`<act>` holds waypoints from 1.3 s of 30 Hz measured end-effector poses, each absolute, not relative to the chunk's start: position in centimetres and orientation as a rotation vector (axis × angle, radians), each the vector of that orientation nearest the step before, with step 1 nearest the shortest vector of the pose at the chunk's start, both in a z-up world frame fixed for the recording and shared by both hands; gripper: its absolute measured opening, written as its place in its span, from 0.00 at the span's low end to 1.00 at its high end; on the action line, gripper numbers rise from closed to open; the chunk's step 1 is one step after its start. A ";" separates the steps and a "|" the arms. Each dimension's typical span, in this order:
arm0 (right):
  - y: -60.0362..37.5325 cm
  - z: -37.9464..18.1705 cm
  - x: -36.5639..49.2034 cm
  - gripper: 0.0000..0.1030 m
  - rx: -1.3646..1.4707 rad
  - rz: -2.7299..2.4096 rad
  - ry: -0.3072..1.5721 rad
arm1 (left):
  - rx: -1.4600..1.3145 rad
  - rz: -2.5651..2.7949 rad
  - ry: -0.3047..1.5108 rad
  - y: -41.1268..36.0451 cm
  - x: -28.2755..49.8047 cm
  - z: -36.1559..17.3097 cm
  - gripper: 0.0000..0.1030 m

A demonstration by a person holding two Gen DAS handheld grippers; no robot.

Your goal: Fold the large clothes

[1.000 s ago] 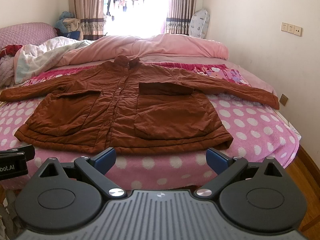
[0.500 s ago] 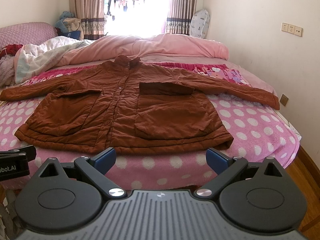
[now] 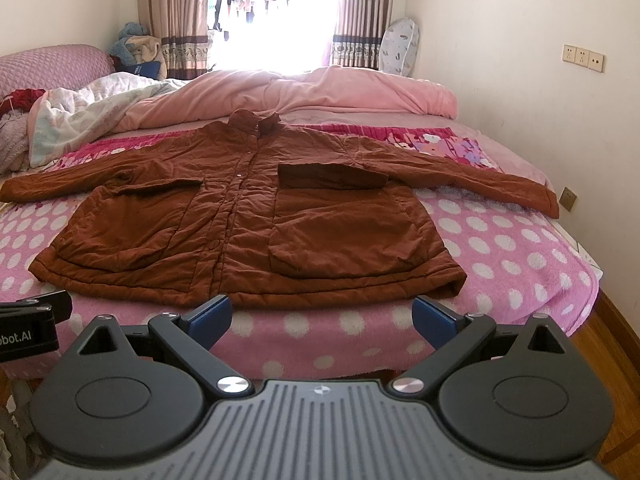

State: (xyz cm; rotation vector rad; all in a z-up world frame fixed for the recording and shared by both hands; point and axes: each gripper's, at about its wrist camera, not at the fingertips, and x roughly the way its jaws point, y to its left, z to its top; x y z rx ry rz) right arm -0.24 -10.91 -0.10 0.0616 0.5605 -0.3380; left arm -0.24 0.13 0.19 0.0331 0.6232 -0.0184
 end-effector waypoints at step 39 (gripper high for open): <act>-16.9 4.3 23.0 1.00 0.043 -0.229 0.418 | -0.537 0.306 0.473 30.0 29.0 -0.4 1.00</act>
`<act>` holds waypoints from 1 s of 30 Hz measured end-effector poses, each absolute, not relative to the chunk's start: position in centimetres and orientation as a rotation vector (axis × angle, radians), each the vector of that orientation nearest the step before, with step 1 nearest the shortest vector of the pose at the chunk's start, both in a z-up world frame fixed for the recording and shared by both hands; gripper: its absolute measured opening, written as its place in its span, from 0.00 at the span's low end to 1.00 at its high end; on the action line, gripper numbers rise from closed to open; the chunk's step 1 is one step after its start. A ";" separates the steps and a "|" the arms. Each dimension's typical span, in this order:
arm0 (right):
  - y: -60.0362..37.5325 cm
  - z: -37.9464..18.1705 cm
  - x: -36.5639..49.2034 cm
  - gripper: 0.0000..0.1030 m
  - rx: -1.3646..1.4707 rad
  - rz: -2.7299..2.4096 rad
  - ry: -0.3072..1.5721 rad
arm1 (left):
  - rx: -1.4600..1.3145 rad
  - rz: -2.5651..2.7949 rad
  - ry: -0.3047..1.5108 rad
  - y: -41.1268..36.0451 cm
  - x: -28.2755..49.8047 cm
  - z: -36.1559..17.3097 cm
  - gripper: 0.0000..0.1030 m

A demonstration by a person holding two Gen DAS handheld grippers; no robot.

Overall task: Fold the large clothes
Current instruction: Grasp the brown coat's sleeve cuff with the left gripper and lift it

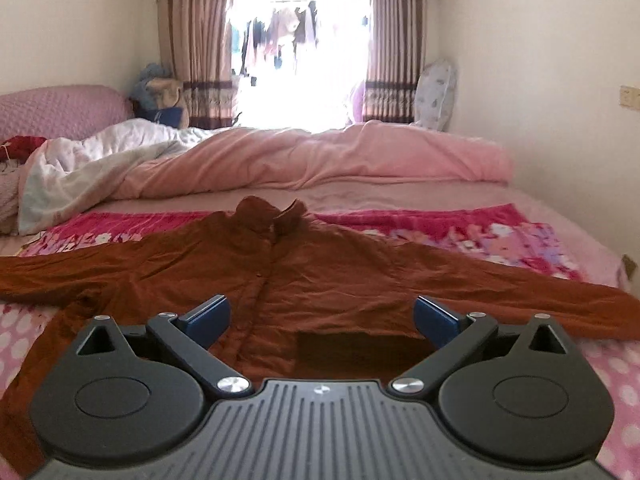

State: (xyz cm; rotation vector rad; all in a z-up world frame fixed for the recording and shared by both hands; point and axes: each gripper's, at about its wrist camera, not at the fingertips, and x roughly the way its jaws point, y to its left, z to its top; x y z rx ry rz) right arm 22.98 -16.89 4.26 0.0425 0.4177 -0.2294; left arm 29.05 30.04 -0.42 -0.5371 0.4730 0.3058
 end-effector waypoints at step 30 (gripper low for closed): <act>-16.7 -2.2 37.4 1.00 0.071 -0.243 0.661 | -0.779 0.406 0.365 41.2 44.0 -4.8 0.11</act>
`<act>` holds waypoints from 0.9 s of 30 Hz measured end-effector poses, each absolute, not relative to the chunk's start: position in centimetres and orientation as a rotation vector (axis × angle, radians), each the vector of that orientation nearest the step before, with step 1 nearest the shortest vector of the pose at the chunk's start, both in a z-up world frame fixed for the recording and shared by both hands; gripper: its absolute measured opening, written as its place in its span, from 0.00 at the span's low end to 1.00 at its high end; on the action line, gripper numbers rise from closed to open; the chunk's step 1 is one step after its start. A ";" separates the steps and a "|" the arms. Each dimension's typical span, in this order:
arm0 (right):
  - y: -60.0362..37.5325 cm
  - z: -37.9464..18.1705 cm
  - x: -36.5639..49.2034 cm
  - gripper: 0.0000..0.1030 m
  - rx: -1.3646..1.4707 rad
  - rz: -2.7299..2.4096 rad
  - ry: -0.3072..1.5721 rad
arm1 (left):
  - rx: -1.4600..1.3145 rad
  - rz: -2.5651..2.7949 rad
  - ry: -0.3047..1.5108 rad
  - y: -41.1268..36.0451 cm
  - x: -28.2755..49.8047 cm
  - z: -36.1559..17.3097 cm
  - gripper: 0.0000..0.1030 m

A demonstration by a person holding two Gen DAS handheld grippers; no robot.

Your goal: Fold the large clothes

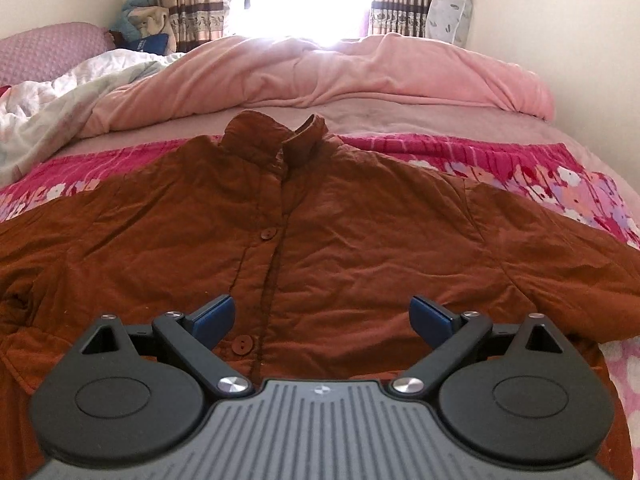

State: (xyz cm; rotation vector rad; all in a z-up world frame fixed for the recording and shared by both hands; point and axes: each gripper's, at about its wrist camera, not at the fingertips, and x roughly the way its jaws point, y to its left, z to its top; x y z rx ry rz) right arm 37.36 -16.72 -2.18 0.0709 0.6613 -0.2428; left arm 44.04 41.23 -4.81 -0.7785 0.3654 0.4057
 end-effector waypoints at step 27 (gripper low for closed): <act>-25.1 -1.2 33.2 0.99 0.383 -0.086 0.579 | -0.325 -0.362 0.395 8.9 44.0 4.9 0.91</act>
